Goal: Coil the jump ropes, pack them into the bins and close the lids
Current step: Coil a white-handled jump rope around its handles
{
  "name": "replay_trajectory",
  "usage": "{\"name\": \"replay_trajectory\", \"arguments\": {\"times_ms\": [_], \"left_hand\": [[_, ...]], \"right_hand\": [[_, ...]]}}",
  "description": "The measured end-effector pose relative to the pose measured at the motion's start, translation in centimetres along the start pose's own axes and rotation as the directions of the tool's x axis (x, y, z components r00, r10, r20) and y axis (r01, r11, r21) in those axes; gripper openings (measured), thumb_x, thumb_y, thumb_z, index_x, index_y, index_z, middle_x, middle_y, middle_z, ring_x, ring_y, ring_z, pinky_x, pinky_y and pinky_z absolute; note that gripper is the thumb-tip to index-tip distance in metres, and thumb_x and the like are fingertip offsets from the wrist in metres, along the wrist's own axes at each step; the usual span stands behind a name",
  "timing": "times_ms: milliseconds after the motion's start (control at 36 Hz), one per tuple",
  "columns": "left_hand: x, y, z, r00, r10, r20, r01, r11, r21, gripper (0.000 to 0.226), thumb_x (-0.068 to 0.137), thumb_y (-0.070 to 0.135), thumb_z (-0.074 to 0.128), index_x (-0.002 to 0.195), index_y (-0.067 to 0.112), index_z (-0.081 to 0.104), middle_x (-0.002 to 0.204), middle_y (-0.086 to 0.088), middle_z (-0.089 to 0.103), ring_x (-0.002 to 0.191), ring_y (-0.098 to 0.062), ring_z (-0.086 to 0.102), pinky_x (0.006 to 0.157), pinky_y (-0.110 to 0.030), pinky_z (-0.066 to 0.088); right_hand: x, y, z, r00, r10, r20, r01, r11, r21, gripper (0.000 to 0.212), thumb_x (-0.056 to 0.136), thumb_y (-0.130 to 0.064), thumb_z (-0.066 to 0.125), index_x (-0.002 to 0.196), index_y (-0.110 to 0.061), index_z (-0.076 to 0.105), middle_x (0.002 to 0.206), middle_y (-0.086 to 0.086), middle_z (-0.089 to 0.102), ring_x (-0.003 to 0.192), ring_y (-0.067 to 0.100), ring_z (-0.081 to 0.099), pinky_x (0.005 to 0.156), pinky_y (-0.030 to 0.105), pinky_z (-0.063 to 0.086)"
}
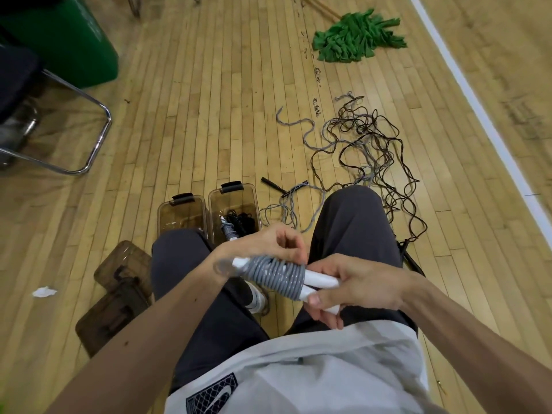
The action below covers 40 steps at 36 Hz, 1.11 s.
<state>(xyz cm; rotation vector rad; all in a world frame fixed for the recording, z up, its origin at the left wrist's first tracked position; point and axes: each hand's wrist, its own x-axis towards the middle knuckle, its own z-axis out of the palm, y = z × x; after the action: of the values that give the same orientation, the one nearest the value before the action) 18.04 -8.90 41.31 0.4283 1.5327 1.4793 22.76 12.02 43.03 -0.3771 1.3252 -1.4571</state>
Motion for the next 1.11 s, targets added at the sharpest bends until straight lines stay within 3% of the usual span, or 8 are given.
{"name": "replay_trajectory", "arguments": {"times_ms": [56,111,167,306,472,750,1000,1111], "left_hand": [[-0.5,-1.0,-0.1,0.994,0.007,-0.107,-0.016,0.997,-0.081,0.042,0.073,0.048,0.083,0.086,0.011,0.069,0.079,-0.005,0.065,0.067,-0.022,0.059,0.067,-0.041,0.057],[-1.0,-1.2,0.3,0.980,0.006,-0.196,-0.043,0.982,-0.185,0.044,0.066,0.052,0.087,0.086,0.016,0.073,0.075,0.003,0.067,0.063,-0.013,0.060,0.057,-0.028,0.055],[-0.9,-0.9,0.9,0.965,-0.031,-0.260,-0.020,0.981,-0.192,0.021,0.085,0.036,0.071,0.084,0.015,0.070,0.070,0.009,0.066,0.057,-0.004,0.057,0.046,-0.019,0.046],[-0.7,-1.6,1.6,0.927,-0.128,-0.352,0.086,0.987,-0.134,0.021,0.098,0.023,0.059,0.081,0.022,0.069,0.080,-0.012,0.053,0.062,-0.013,0.046,0.050,-0.023,0.039],[-0.7,-2.1,2.5,0.884,-0.140,-0.446,0.137,0.990,-0.038,0.024,0.106,0.012,0.045,0.093,0.015,0.064,0.069,-0.006,0.054,0.053,-0.012,0.044,0.048,-0.025,0.037],[-0.7,-1.6,3.8,0.902,-0.103,-0.418,0.203,0.958,0.202,0.044,0.109,0.026,0.038,0.078,0.002,0.057,0.052,0.006,0.051,0.046,-0.005,0.045,0.052,-0.015,0.038],[-1.5,-0.9,4.2,0.936,-0.084,-0.341,0.279,0.769,0.575,0.029,0.105,0.030,0.046,0.081,0.015,0.054,0.070,0.002,0.059,0.061,-0.014,0.056,0.067,-0.044,0.050],[-1.6,-0.2,4.0,0.949,-0.054,-0.311,0.270,0.649,0.711,0.028,0.103,0.031,0.051,0.081,0.014,0.054,0.066,0.005,0.050,0.059,-0.014,0.048,0.057,-0.035,0.037]], "right_hand": [[0.1,0.1,0.1,0.999,-0.045,-0.031,0.049,0.991,0.127,0.012,0.096,-0.012,0.060,0.102,-0.002,0.058,0.086,0.012,0.064,0.069,0.018,0.065,0.065,0.028,0.056],[0.2,0.1,0.2,0.996,-0.052,-0.068,0.066,0.971,0.230,0.014,0.098,-0.014,0.059,0.108,-0.005,0.057,0.091,0.013,0.065,0.075,0.023,0.068,0.067,0.031,0.059],[0.4,0.1,0.2,0.995,-0.025,-0.096,0.052,0.957,0.284,0.021,0.099,-0.019,0.059,0.117,-0.009,0.056,0.096,0.015,0.068,0.078,0.028,0.070,0.068,0.033,0.061],[0.6,0.9,0.2,0.991,0.023,-0.131,0.008,0.974,0.227,0.031,0.100,-0.025,0.058,0.122,-0.004,0.051,0.084,0.013,0.064,0.062,0.022,0.064,0.057,0.027,0.055],[1.1,1.3,-0.2,0.964,-0.077,-0.254,0.129,0.973,0.193,0.022,0.097,-0.027,0.060,0.103,-0.007,0.056,0.079,0.010,0.059,0.058,0.018,0.053,0.055,0.025,0.044],[0.3,1.1,-2.0,0.914,-0.054,-0.402,0.072,0.997,0.032,0.029,0.101,-0.024,0.055,0.102,0.004,0.059,0.074,0.007,0.059,0.057,0.016,0.053,0.053,0.024,0.045],[1.0,2.1,-2.5,0.812,0.013,-0.583,-0.110,0.985,-0.132,0.023,0.102,-0.023,0.058,0.087,-0.006,0.061,0.073,0.008,0.064,0.056,0.019,0.059,0.050,0.027,0.049],[0.9,2.0,-2.6,0.825,0.088,-0.558,-0.194,0.972,-0.132,0.024,0.101,-0.023,0.060,0.087,-0.005,0.060,0.072,0.008,0.065,0.056,0.020,0.060,0.051,0.028,0.050]]}}
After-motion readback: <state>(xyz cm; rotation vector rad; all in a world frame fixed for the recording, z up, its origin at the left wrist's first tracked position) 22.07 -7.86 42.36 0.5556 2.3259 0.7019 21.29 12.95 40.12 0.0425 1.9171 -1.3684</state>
